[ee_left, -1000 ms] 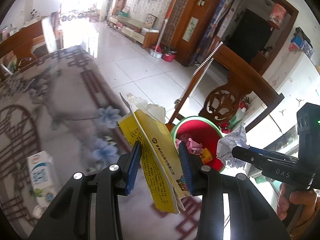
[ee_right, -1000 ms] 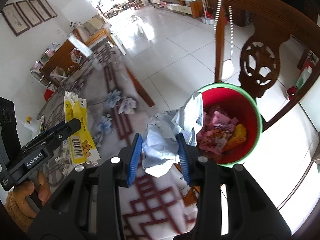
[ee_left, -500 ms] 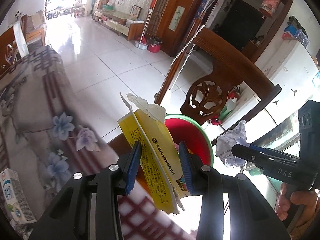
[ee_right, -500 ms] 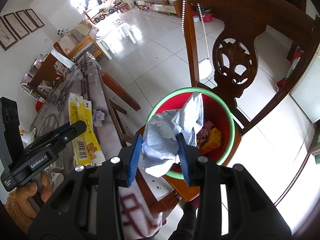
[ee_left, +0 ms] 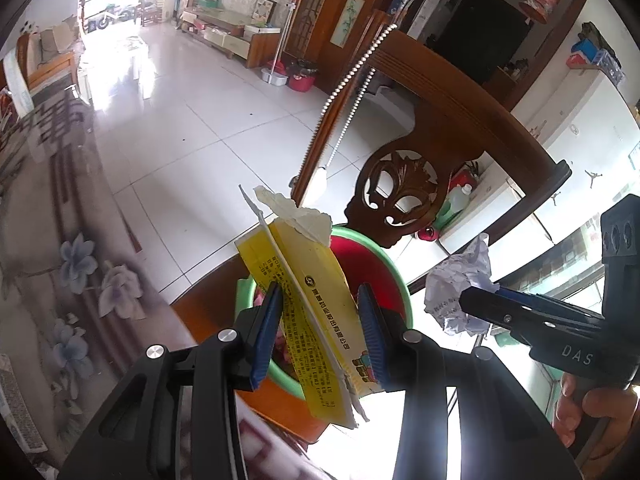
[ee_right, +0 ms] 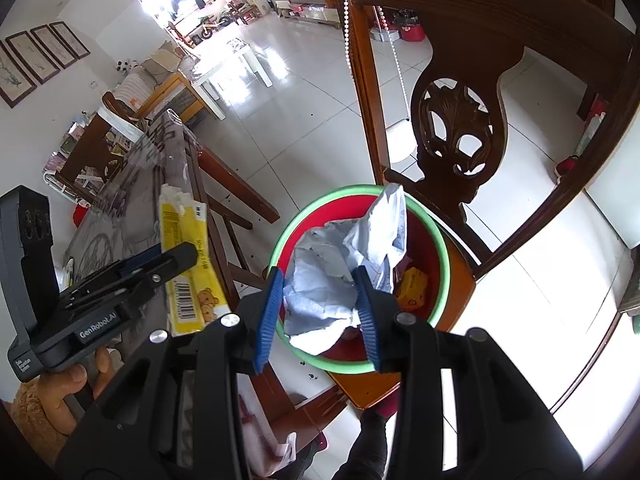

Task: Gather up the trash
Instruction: 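Open both tools to drop the yellow carton and paper into the bucket, then grasp the white milk carton with the left tool while the right tool grasps the patterned paper cup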

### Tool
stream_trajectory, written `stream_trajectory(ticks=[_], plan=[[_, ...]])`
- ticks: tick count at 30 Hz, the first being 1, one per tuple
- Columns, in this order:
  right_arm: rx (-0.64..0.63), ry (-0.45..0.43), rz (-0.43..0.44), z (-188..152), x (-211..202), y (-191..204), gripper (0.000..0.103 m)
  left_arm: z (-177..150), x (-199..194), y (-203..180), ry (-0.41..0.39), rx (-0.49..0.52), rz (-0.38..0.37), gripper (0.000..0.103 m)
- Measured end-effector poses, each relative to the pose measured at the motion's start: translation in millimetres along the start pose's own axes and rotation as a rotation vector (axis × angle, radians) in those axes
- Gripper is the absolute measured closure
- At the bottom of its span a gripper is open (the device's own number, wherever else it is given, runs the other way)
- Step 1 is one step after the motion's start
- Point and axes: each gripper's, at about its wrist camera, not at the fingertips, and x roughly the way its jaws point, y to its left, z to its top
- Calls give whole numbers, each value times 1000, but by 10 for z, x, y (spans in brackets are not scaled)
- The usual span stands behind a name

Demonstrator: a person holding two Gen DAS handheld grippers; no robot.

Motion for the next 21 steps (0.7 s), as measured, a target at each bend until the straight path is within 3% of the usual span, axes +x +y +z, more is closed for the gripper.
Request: stream_trajectory(ticks=[4, 6, 9, 16, 21], plan=[[5, -1, 1, 32, 20, -51, 58, 25, 73, -70, 3, -3, 2, 55], [13, -1, 5, 30, 30, -72, 56, 34, 81, -62, -3, -24, -7, 40], [22, -4, 1, 14, 36, -93, 47, 28, 66, -52, -5, -32, -10, 40], [18, 2, 6, -20, 53, 26, 47, -54, -81, 94, -13, -55, 0, 40], [-18, 22, 20, -108, 131, 318, 47, -204, -311, 392, -35, -93, 34, 40]])
